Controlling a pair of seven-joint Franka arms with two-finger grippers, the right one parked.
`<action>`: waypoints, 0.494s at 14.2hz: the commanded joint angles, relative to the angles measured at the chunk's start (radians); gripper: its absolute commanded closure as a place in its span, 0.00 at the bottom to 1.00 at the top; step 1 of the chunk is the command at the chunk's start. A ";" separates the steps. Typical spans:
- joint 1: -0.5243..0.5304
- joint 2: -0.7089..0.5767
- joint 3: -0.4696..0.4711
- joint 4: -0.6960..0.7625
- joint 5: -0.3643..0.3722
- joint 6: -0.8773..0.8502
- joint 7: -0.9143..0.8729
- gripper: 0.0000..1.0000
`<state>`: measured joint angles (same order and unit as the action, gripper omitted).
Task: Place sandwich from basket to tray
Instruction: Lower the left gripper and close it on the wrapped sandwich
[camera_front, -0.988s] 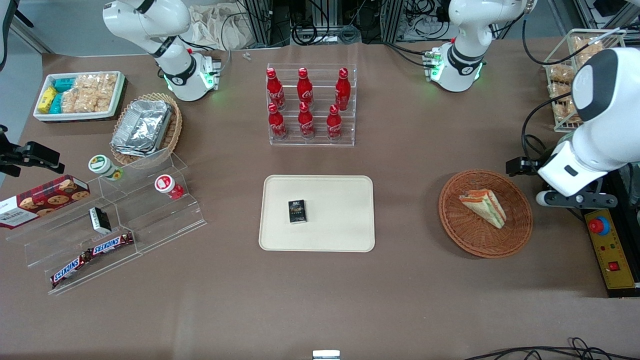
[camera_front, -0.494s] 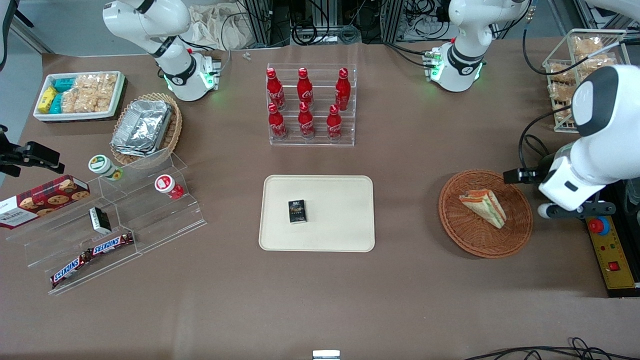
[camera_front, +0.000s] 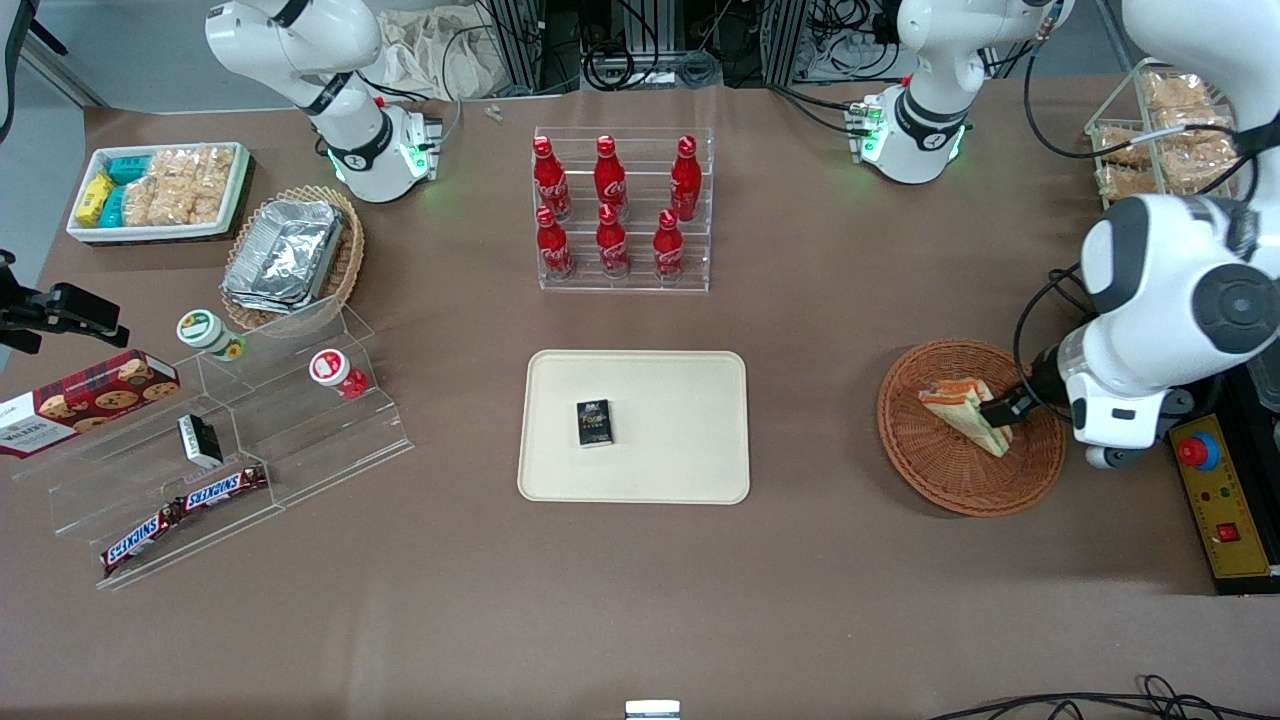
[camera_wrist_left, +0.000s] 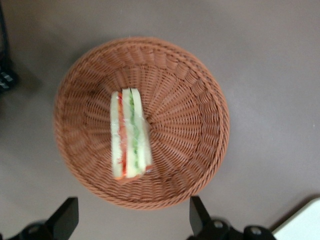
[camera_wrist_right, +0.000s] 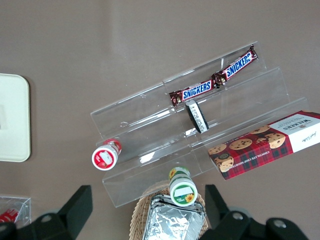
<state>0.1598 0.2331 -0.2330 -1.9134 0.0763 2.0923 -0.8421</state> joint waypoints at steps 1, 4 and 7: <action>-0.003 -0.020 0.007 -0.116 0.002 0.135 -0.167 0.00; -0.003 0.014 0.009 -0.162 0.006 0.212 -0.250 0.00; -0.005 0.047 0.049 -0.156 0.016 0.239 -0.250 0.00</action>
<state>0.1597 0.2729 -0.2072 -2.0617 0.0772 2.2950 -1.0669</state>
